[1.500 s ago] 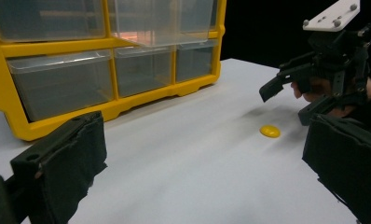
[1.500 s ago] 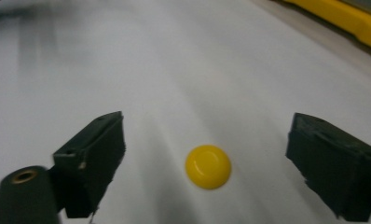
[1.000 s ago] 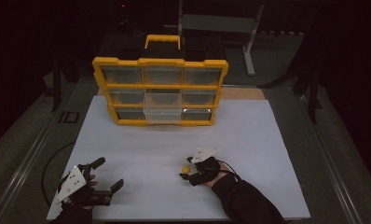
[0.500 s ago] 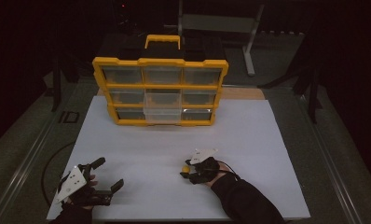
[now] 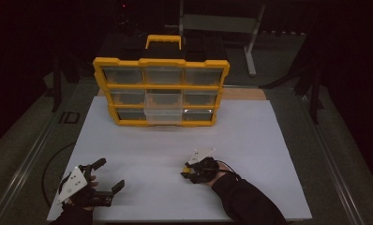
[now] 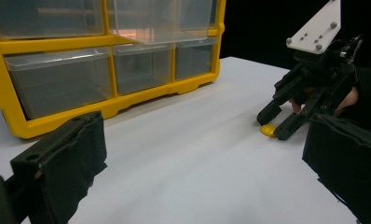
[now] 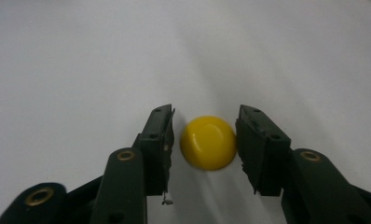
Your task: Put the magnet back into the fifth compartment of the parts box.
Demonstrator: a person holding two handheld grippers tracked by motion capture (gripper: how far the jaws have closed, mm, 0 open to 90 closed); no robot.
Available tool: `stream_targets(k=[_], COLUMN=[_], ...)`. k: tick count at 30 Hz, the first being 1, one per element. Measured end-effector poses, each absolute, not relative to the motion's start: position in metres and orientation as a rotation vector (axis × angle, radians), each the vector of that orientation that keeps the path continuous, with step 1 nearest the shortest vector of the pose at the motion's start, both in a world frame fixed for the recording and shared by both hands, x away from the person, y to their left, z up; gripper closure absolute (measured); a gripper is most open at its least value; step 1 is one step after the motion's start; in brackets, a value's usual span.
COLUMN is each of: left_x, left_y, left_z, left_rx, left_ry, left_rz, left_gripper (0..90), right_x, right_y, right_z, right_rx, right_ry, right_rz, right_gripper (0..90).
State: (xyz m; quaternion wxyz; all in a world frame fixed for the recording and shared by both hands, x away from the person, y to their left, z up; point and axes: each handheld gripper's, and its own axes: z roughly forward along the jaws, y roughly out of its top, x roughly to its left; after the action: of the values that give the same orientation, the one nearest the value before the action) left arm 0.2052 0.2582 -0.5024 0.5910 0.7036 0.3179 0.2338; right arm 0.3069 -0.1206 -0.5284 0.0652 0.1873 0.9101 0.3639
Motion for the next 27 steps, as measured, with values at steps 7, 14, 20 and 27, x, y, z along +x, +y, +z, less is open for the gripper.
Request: stream_targets(k=[7,14,20,27], left_x=[0.2052,0.2054,0.2054,0.2056], left_y=[0.2583,0.2584,0.2585,0.2586], left_z=[-0.5025,-0.5025,-0.5026,-0.5027], left_rx=[1.64,1.64,1.639,1.639], left_ry=[0.741,0.741,0.742,0.743], left_rz=[0.545,0.545,0.544,0.544], left_gripper=[0.2,0.2,0.2,0.2], right_x=[0.3061,0.3073,0.3103,0.3109], right_y=[-0.1166,-0.116,-0.1163,-0.1182], right_z=[-0.5258,-0.525,-0.5233,-0.5185], right_rx=[0.581,0.567,0.562,0.541], right_ry=[2.748,2.759,2.781,2.786], right_rz=[1.046,1.042,1.041,1.038], right_gripper=[62.3,63.0,63.0,62.9])
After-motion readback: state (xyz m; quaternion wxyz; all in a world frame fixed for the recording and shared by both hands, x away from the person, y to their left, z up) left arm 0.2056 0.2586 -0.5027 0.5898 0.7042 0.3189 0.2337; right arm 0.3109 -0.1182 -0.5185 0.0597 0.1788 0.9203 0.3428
